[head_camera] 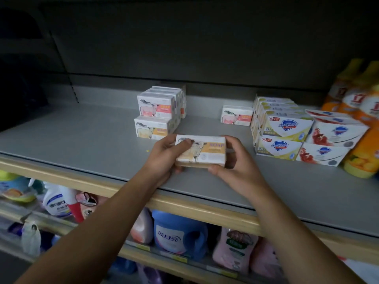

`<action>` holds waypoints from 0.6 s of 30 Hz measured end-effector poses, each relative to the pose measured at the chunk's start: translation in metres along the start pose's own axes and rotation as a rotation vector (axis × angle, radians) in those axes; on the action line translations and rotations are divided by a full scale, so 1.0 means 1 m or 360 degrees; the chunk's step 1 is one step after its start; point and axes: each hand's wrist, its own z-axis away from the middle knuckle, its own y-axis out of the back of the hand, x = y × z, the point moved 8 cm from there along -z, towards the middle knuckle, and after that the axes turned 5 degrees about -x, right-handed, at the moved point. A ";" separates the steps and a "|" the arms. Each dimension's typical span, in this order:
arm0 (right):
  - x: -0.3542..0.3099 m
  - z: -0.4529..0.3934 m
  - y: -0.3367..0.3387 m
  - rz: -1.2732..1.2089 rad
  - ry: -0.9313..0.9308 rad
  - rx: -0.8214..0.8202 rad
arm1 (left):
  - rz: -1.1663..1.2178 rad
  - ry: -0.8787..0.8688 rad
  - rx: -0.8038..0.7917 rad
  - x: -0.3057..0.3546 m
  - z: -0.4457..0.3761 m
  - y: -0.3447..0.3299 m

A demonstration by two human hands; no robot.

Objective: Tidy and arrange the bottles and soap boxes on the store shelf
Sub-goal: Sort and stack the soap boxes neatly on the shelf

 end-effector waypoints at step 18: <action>0.020 -0.005 0.019 -0.0070 -0.0433 0.0304 | -0.0196 0.0041 -0.0080 -0.002 0.001 -0.008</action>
